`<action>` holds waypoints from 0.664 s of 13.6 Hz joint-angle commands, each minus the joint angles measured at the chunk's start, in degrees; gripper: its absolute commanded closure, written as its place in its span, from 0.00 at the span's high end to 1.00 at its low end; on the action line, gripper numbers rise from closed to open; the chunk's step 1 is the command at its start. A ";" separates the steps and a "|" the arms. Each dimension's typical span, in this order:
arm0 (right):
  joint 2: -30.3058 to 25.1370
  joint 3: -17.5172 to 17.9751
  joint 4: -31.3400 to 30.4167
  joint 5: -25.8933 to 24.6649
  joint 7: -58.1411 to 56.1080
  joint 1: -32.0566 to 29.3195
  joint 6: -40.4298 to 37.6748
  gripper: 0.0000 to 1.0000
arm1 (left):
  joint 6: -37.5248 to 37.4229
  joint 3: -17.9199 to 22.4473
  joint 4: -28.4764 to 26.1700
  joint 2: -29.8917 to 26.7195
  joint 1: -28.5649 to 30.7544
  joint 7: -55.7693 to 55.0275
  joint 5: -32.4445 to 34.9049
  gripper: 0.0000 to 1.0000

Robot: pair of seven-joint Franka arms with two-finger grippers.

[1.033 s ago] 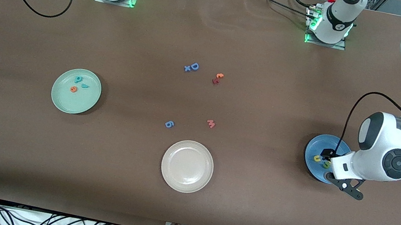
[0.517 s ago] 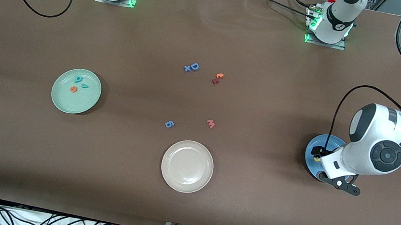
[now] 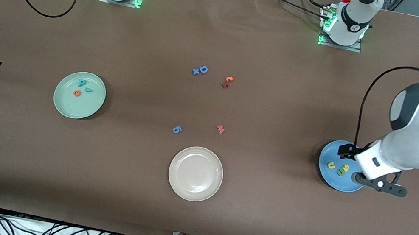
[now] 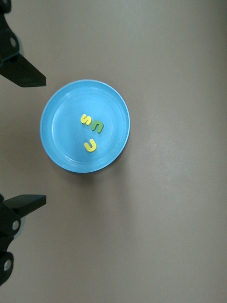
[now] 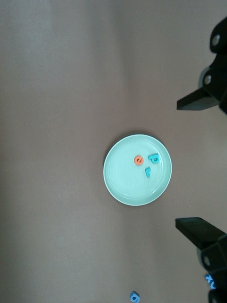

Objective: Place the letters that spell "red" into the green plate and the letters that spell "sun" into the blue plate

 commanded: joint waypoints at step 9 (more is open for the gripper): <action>-1.81 0.74 -1.43 -3.06 3.33 0.28 0.93 0.99 | -4.58 8.66 -7.87 -21.05 -4.65 0.20 -7.70 1.00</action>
